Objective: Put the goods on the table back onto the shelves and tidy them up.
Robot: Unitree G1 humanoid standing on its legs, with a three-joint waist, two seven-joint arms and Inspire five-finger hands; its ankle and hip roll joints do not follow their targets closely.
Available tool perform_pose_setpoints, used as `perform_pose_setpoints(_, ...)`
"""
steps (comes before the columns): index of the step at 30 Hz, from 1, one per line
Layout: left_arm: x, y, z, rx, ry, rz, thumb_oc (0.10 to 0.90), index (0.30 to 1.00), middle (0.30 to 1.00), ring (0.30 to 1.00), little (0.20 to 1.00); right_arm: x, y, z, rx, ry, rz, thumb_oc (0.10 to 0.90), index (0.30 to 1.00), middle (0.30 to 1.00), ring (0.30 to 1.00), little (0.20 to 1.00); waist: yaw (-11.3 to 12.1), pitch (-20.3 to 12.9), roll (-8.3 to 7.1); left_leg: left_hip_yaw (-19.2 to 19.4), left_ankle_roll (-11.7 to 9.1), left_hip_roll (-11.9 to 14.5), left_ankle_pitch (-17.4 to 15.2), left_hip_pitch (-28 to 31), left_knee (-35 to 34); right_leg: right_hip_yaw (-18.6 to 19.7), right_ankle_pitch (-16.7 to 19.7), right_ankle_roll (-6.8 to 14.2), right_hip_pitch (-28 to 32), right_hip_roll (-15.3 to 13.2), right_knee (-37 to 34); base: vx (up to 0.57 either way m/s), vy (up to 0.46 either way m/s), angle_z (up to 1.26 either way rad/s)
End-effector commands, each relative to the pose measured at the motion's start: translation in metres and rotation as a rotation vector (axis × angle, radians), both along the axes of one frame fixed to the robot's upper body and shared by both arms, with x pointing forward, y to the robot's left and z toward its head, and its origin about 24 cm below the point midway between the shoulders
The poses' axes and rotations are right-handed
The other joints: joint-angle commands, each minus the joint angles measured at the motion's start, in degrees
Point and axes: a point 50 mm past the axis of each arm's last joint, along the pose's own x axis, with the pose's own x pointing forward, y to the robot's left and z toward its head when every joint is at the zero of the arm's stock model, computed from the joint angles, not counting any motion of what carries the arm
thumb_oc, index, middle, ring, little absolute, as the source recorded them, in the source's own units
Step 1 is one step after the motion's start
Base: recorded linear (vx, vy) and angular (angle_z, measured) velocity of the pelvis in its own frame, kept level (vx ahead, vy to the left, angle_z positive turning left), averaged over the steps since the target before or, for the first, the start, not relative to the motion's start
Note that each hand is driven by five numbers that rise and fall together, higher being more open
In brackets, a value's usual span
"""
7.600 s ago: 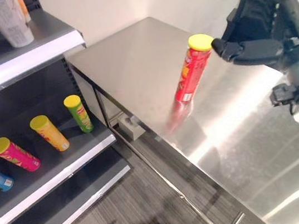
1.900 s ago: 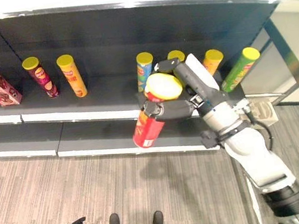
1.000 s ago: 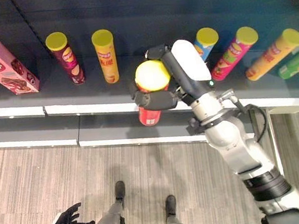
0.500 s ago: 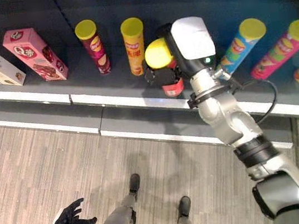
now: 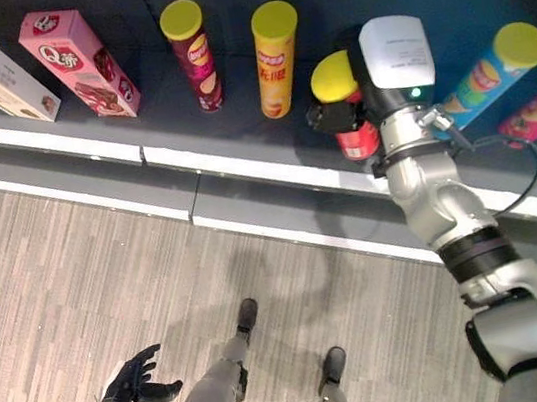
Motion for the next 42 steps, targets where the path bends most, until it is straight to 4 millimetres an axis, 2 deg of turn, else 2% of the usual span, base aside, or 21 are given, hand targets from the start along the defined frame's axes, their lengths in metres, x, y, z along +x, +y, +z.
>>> perform_pose_setpoints(1, -0.004, 0.019, 0.007, 0.094, -0.017, -0.030, 0.800, 0.900, 0.900, 0.900, 0.900, -0.015, 0.003, 0.066, -0.045, -0.292, 0.016, 0.400, 0.300, 0.300, 0.300, 0.300, 0.98, -6.18, -1.94, -0.60, -3.62, 4.30, -7.89, -0.27, 1.56, 0.74, -1.20, 2.49, -1.64, -4.08, 2.36, 0.00, 0.000, 0.00)
perform_pose_setpoints(3, -0.004, 0.018, 0.006, 0.095, -0.016, -0.027, 0.800, 0.900, 0.900, 0.900, 0.900, -0.015, 0.001, 0.066, -0.047, -0.296, 0.006, 0.400, 0.300, 0.300, 0.300, 0.300, 0.99, -6.06, -2.05, -0.72, -3.64, 4.28, -7.85, -0.39, 1.60, 0.65, -1.24, 2.51, -1.64, -4.07, 2.34, 0.03, -0.017, 0.05)
perform_pose_setpoints(4, -0.016, 0.089, 0.029, 0.164, -0.049, 0.274, 0.800, 0.900, 0.900, 0.900, 0.900, -0.038, -0.031, 0.030, 0.158, -0.240, -0.022, 0.400, 0.300, 0.300, 0.300, 0.300, -1.83, -1.73, -10.33, -2.69, -6.23, 10.20, -16.02, -2.70, 13.07, 1.90, 7.24, 5.12, -7.43, -9.59, 2.39, 0.04, -0.017, 0.03)
perform_pose_setpoints(9, -0.026, 0.083, 0.020, 0.166, 0.003, 0.235, 0.800, 0.900, 0.900, 0.900, 0.900, -0.036, -0.022, 0.033, 0.139, -0.240, 0.010, 0.400, 0.300, 0.300, 0.300, 0.300, -2.13, -2.68, -9.95, -3.39, -6.79, 11.21, -14.63, -1.78, 11.20, 2.39, 6.44, 5.24, -6.45, -9.11, 1.98, 0.01, -0.050, -0.03)
perform_pose_setpoints(15, -0.027, 0.079, 0.018, 0.175, 0.016, 0.186, 0.800, 0.900, 0.900, 0.900, 0.900, -0.031, -0.014, 0.039, 0.131, -0.239, 0.043, 0.400, 0.300, 0.300, 0.300, 0.300, -2.53, -3.55, -9.65, -3.44, -7.12, 12.02, -13.36, -0.60, 8.59, 2.43, 6.16, 5.51, -5.72, -9.09, 1.67, 0.00, -0.027, -0.06)
perform_pose_setpoints(23, -0.028, 0.078, 0.017, 0.179, 0.022, 0.185, 0.800, 0.900, 0.900, 0.900, 0.900, -0.029, -0.006, 0.045, 0.153, -0.270, 0.072, 0.400, 0.300, 0.300, 0.300, 0.300, -2.38, -3.88, -8.89, -3.58, -6.98, 11.61, -13.70, -0.57, 8.83, 2.37, 6.05, 5.52, -5.35, -9.68, 1.91, 0.00, 0.000, 0.00)
perform_pose_setpoints(30, -0.028, 0.075, 0.016, 0.172, 0.020, 0.175, 0.800, 0.900, 0.900, 0.900, 0.900, -0.022, -0.002, 0.048, 0.306, -0.323, 0.104, 0.400, 0.300, 0.300, 0.300, 0.300, -1.48, -3.68, -8.04, -3.76, -6.81, 11.00, -13.55, -1.24, 8.79, 2.08, 6.25, 5.59, -5.34, -10.28, 1.53, 0.00, 0.000, 0.00)
perform_pose_setpoints(34, -0.029, 0.073, 0.017, 0.175, 0.016, 0.161, 0.800, 0.900, 0.900, 0.900, 0.900, -0.017, -0.007, 0.059, 0.392, -0.396, 0.068, 0.400, 0.300, 0.300, 0.300, 0.300, -0.43, -3.16, -6.73, -4.24, -6.73, 10.09, -13.35, -2.34, 9.10, 1.81, 6.38, 5.71, -5.65, -10.89, 1.71, -0.01, -0.003, 0.05)
perform_pose_setpoints(42, -0.023, 0.067, 0.018, 0.160, -0.006, 0.136, 0.800, 0.900, 0.900, 0.900, 0.900, -0.010, -0.013, 0.072, 0.443, -0.439, 0.021, 0.400, 0.300, 0.300, 0.300, 0.300, 1.04, -2.62, -4.34, -5.16, -6.70, 8.87, -13.63, -3.78, 10.65, 1.52, 6.11, 5.77, -6.02, -11.64, 2.54, -0.01, -0.008, 0.03)
